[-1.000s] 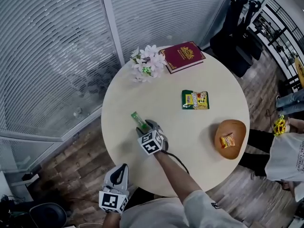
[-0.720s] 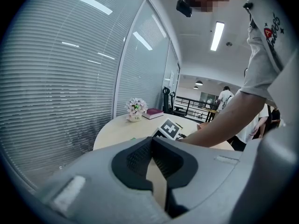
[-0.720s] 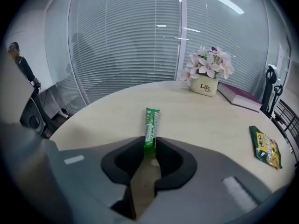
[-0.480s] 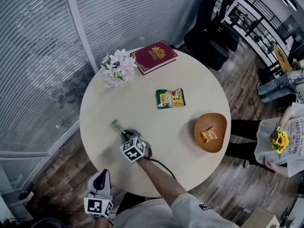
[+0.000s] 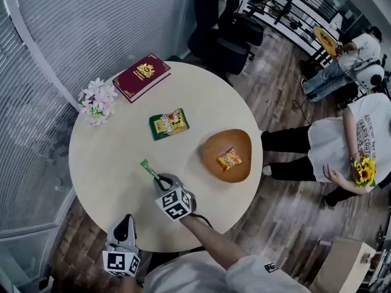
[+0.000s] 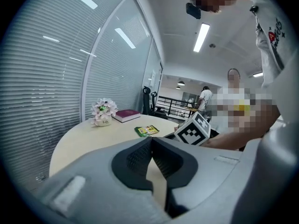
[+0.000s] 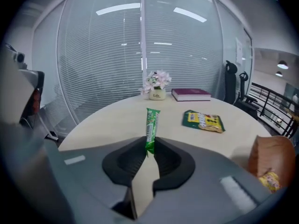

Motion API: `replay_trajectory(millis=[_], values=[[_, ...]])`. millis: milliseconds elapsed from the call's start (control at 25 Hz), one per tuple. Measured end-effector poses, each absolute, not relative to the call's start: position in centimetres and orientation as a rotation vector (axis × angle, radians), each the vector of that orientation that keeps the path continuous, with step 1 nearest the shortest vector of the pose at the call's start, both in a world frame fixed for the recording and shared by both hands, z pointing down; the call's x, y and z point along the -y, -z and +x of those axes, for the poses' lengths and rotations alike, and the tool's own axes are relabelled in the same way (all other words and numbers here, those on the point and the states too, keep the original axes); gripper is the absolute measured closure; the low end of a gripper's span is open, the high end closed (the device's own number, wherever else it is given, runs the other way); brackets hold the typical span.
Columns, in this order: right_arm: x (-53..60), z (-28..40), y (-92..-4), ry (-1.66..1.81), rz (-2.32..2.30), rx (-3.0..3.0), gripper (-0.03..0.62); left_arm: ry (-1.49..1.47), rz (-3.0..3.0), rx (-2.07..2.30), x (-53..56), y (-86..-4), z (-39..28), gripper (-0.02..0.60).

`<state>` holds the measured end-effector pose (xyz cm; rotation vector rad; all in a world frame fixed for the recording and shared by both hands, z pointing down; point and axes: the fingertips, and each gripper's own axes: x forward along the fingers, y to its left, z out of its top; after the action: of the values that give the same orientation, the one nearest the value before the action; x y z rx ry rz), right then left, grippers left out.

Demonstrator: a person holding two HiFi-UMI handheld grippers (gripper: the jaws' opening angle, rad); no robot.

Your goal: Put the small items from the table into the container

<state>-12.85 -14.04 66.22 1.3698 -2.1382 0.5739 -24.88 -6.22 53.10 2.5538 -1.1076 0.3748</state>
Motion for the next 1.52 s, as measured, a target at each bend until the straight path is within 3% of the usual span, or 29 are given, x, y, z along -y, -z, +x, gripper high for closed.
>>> replay_trajectory(millis=[360,640,800,1080,1320,1520], values=[[8.3,6.5,-60.1,-0.547,1.757,1.986,0.542,-0.376,2.62,0.982,4.6,-51.9,-14.2,0.584],[6.5,17.2,-61.9,-0.645,1.836,1.829,0.54,-0.388,2.648,0.976,3.6,-51.3,-9.0,0.584],[6.2,19.2,-63.3,-0.695,1.798,1.798,0.534,-0.395,2.637,1.015,3.6,-51.0,-7.5,0.584],[6.2,20.0,-63.4,-0.693,1.791,1.858,0.468,-0.402,2.635,1.047,3.8,-51.0,-4.8,0.584],[4.5,20.1,-60.4,-0.647,1.829,1.953,0.47,-0.402,2.635,1.058,3.6,-50.4,-2.2,0.584],[3.6,17.0,-57.7,-0.565,1.81,2.122,0.527,-0.401,2.648,1.076,4.7,-51.8,-1.4,0.586]])
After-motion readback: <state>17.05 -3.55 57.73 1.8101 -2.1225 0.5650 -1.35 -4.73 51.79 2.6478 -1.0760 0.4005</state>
